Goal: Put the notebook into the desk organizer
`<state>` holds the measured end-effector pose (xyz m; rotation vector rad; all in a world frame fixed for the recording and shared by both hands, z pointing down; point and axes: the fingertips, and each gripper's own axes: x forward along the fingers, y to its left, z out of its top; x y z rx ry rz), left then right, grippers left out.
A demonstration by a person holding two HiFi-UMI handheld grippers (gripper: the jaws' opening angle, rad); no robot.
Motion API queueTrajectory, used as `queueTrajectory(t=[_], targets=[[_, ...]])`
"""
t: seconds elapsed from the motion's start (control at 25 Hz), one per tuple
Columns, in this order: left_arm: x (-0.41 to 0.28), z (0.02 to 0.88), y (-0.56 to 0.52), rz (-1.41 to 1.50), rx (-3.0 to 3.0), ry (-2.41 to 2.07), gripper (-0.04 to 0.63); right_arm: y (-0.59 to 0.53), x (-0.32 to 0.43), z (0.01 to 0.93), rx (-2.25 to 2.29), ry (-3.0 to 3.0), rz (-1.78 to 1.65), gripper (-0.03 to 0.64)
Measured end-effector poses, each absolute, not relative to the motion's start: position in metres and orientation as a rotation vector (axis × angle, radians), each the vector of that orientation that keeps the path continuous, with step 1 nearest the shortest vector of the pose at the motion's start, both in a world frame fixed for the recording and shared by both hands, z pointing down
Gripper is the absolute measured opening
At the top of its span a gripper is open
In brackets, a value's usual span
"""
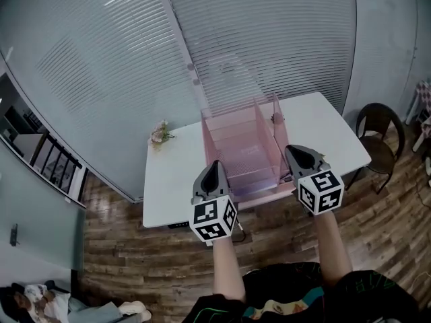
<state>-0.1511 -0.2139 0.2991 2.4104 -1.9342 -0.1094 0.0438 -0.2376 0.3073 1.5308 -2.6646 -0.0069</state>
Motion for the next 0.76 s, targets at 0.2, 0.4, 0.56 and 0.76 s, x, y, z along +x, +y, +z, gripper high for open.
queueTrajectory(t=[0.2, 0.4, 0.56, 0.76], targets=[[-0.1487, 0.299, -0.2151, -0.107, 2.412, -1.928, -0.002, -0.2371, 0.0442, 0.306, 1.529, -2.664, -0.018, 0.003], [-0.1473, 0.3016, -0.2169, -0.107, 2.413, -1.917, -0.002, -0.2385, 0.0455, 0.3071, 1.532, -2.663, -0.022, 0.003], [-0.144, 0.3027, -0.2176, -0.113, 2.422, -1.901, -0.002, -0.238, 0.045, 0.3082, 1.52, -2.67, -0.028, 0.003], [-0.1427, 0.3051, -0.2208, -0.124, 2.418, -1.895, 0.0, -0.2384, 0.0434, 0.3116, 1.503, -2.677, -0.033, 0.003]])
